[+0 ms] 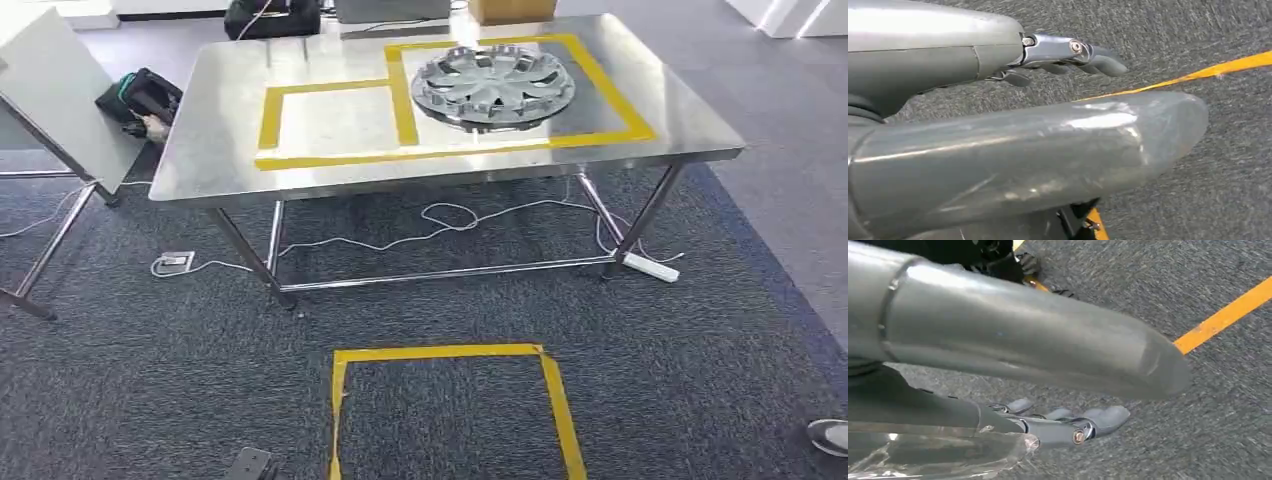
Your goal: Take the parts from the cabinet and place them on the table.
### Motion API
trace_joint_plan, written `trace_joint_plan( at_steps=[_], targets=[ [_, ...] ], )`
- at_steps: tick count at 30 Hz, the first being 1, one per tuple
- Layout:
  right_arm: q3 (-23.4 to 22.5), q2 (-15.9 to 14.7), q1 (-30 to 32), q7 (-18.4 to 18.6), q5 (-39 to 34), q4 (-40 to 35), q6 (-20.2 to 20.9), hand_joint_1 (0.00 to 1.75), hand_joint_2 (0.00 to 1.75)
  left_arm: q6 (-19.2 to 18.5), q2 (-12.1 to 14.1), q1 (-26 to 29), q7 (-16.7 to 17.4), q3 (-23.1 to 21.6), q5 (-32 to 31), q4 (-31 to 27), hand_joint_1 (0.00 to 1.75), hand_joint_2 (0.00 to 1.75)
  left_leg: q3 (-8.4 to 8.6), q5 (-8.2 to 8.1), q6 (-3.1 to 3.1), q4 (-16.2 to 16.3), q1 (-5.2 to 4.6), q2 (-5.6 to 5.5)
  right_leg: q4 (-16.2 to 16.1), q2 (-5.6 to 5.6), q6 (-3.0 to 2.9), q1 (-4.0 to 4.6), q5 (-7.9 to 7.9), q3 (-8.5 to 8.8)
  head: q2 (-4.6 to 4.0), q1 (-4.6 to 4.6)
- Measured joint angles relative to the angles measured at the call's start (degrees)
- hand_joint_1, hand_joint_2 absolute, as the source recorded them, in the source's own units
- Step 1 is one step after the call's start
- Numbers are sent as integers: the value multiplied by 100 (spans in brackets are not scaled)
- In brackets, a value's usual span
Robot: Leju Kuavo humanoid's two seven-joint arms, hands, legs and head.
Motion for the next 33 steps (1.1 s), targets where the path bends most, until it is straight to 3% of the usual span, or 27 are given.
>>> trace_joint_plan(
  at_steps=[1, 2, 3, 4, 6, 7, 8, 11, 12, 13, 14, 16, 17, 18, 19, 20, 21, 22, 23, 24, 26, 27, 28, 29, 31, 32, 33],
  targets=[
    [29, 0, 2, -16, 18, 2, 11, 0, 0, 0, 0, 1, 0, 0, 0, 0, 0, 0, -216, -235, -17, 512, 19, -6, 3, 49, -5, 3, 28, -46, 0, 4],
    [44, 0, 7, -20, 37, 9, 16, 0, 0, -4, 0, 2, 6, 0, 0, 0, 0, 0, -363, -351, -25, 866, 31, -8, 4, 95, 2, 4, 50, -79, 0, 0],
    [59, 0, 17, -20, 50, 15, 18, 0, 0, -9, -2, 4, 7, 0, -2, 0, 0, 0, -398, -324, -27, 953, 41, -9, 5, 137, 8, 3, 67, -100, 0, 4],
    [72, 0, 25, -15, 61, 24, 18, 0, 0, -9, -2, 6, 7, -2, -9, 0, 0, 0, -296, -157, -28, 796, 53, -11, 7, 194, 23, -1, 82, -118, 0, 2],
    [107, 0, 24, 2, 101, 46, 20, 0, 0, -11, -2, 6, 7, -2, -35, 0, 0, 0, 176, 329, -8, -92, 77, -87, 7, 311, 65, -14, 112, -129, 0, 4],
    [138, 0, 22, 17, 129, 50, 35, 0, 0, -9, -2, 7, 7, -2, -37, 0, 0, 0, 412, 481, -3, -532, 103, -308, 7, 360, 89, -18, 127, -140, 0, -2],
    [168, 0, 2, 35, 162, 50, 41, 0, 0, -9, -11, 16, 9, -2, -42, 0, 0, 0, 527, 462, 9, -813, 120, -423, 73, 421, 127, 27, 124, -190, 0, -13],
    [228, 0, 34, 68, 256, 68, 79, 0, 0, -9, -13, 30, 33, -7, -59, 0, 0, 0, 464, 451, 81, -777, 84, -330, 22, 534, 244, -17, 208, -267, 0, -6],
    [249, 0, 58, 70, 297, 72, 92, 0, 0, -9, -18, 34, 33, -9, -66, 0, 0, 0, 461, 493, 146, -822, 122, -267, 39, 551, 272, -22, 201, -339, 0, -2],
    [286, 2, 73, 66, 336, 77, 98, 0, 0, -7, -13, 29, 33, -11, -92, 0, 0, 0, 457, 507, 175, -823, 118, -208, 181, 325, 290, -4, 76, -382, 0, 19],
    [319, 20, 60, 65, 360, 85, 111, 0, 0, -2, -13, 33, 33, -11, -98, 0, 0, 0, 447, 507, 227, -823, 111, -166, 490, 181, 313, 0, -142, -513, 0, 72],
    [372, 37, 27, 52, 418, 98, 114, 0, 0, 9, -7, 62, 33, -11, -101, 0, 0, 0, 419, 519, 250, -820, 80, -29, 1464, 74, 339, -2, -621, -933, 0, 81],
    [396, 37, 33, 52, 442, 98, 114, 0, 0, 11, -4, 67, 33, -11, -101, 0, 0, 0, 406, 523, 257, -818, 71, 32, 1789, 58, 348, -3, -729, -1056, 0, 74],
    [422, 37, 46, 52, 466, 101, 114, 0, 0, 11, 0, 68, 33, -11, -101, 0, 0, 0, 401, 527, 260, -817, 66, 79, 1843, 55, 351, -2, -704, -1048, 0, 79],
    [448, 37, 62, 54, 494, 103, 114, 0, 0, 11, 0, 66, 33, -11, -101, 0, 0, 0, 402, 527, 259, -815, 63, 136, 1602, 48, 346, 0, -541, -878, 0, 81],
    [464, 37, 61, 55, 511, 105, 114, 0, 0, 13, 0, 64, 33, -11, -101, 0, 0, 0, 410, 529, 257, -813, 63, 184, 1138, 18, 333, 0, -314, -601, 0, 79],
    [474, 37, 50, 54, 525, 105, 114, 0, 0, 22, 2, 59, 33, -11, -99, 0, 0, 0, 420, 525, 249, -806, 63, 234, 630, -76, 318, 1, -113, -306, 0, 79],
    [494, 39, 33, 57, 535, 107, 118, 0, 0, 30, 4, 54, 33, -11, -94, 0, 0, 0, 433, 521, 219, -802, 40, 277, 205, -366, 310, 10, -28, -52, 0, 85],
    [518, 46, -3, 59, 544, 114, 131, 0, 0, 37, 15, 55, 33, -11, -90, 0, 0, 0, 419, 496, 177, -749, -11, 314, 58, -410, 261, 47, -63, -18, 0, 101],
    [540, 46, -11, 63, 549, 118, 133, 0, 0, 44, 24, 54, 33, -11, -85, 0, 0, 0, 414, 519, 145, -762, -15, 359, 91, -325, 213, 38, -36, -26, 0, 57],
    [560, 46, 21, 68, 555, 129, 133, 0, 0, 44, 33, 39, 33, -9, -83, -2, 0, 0, 421, 530, 110, -769, -9, 468, 102, -222, 166, 54, -23, -127, 0, 59],
    [568, 57, 31, 70, 573, 135, 136, 0, 0, 46, 37, 29, 33, -9, -66, 0, 0, 0, 400, 486, 64, -754, -2, 456, 71, -173, 110, 13, 14, -55, 0, 63],
    [586, 70, 32, 57, 595, 138, 140, 0, 0, 46, 44, 22, 28, -9, -55, 0, 0, 0, 363, 355, 9, -632, 14, 237, 66, -131, 75, 2, 36, -84, 0, 50],
    [601, 66, 23, 26, 618, 138, 164, 0, 0, 44, 46, 26, 15, -9, -63, 0, 0, 0, 227, 117, -14, -305, 29, 95, 67, -75, 30, -1, 65, -116, 0, 44],
    [638, 68, 10, -24, 700, 142, 208, 0, 0, 44, 79, 56, 4, -9, -101, 0, 0, 0, -192, -336, -38, 641, 60, -4, 70, 67, -4, 3, 95, -180, 0, 48],
    [660, 68, 17, -22, 743, 144, 214, 0, 0, 44, 85, 68, -7, -9, -103, 0, 0, 0, -322, -405, -43, 925, 62, -11, 71, 133, 0, 4, 110, -197, 0, 46],
    [693, 70, 37, -4, 783, 153, 216, 0, 0, 39, 94, 77, -24, -9, -107, 0, 0, 0, -339, -333, -41, 948, 65, -15, 74, 208, 6, 2, 121, -206, 0, 48]
  ],
)
